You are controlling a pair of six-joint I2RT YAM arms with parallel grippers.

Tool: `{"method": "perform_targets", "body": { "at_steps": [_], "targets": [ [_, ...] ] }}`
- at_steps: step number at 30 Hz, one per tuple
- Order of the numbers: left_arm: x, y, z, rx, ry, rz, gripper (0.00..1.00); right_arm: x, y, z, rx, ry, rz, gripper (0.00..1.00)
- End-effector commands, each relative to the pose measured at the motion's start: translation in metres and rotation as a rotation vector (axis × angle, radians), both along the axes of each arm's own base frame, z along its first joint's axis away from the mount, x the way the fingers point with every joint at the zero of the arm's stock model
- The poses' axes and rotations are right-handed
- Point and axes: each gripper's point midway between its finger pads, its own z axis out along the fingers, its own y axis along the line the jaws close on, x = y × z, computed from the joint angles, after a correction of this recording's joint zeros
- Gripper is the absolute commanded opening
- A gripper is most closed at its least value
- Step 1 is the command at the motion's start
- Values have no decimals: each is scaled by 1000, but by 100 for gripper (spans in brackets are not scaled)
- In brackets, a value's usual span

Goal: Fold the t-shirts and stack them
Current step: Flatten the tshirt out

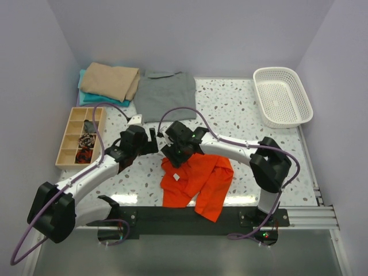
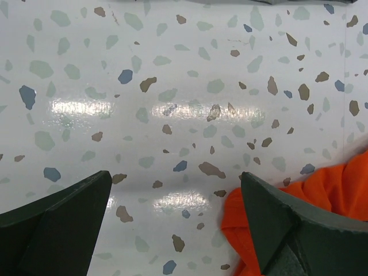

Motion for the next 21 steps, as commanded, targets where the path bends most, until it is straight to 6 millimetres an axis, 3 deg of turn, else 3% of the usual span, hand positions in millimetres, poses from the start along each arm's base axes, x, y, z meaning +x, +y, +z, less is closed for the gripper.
{"method": "perform_targets", "body": {
  "at_steps": [1, 11, 14, 15, 18, 19, 21],
  "targets": [
    [1, 8, 4, -1, -14, 40, 100, 3, 17, 1, 53, 4, -2, 55],
    [1, 4, 1, -9, -3, 24, 100, 30, -7, -11, -98, -124, -46, 57],
    [2, 0, 1, -17, -2, 13, 100, 37, -12, -14, -140, -152, -53, 53],
    [2, 0, -1, -19, 4, 10, 100, 39, -12, -13, -144, -160, -56, 36],
    [3, -3, -2, -28, 5, 1, 100, 45, -15, -10, -152, -188, -77, 7],
    [3, -4, -3, -28, 6, -1, 100, 47, -16, -7, -149, -199, -84, 0],
    [5, -6, -2, -29, 5, -6, 97, 54, -19, 4, -140, -238, -105, 0]
  ]
}}
